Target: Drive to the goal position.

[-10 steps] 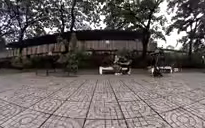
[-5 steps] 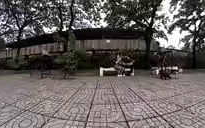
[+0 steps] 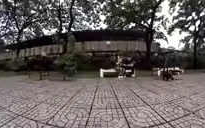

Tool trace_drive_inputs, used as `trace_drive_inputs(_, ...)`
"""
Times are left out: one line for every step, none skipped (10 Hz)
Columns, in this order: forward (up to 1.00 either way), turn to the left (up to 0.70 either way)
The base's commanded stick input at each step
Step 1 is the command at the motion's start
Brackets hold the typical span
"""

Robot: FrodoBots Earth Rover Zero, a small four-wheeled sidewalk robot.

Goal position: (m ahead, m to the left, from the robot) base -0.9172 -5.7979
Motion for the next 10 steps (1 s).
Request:
trace_drive_inputs(0.89, 0.00)
trace_drive_inputs(0.23, 0.00)
trace_drive_inputs(0.00, 0.00)
trace_drive_inputs(0.00, 0.00)
trace_drive_inputs(0.00, 0.00)
trace_drive_inputs(0.00, 0.00)
trace_drive_inputs(0.00, 0.00)
trace_drive_inputs(0.00, 0.00)
trace_drive_inputs(0.00, 0.00)
trace_drive_inputs(0.00, 0.00)
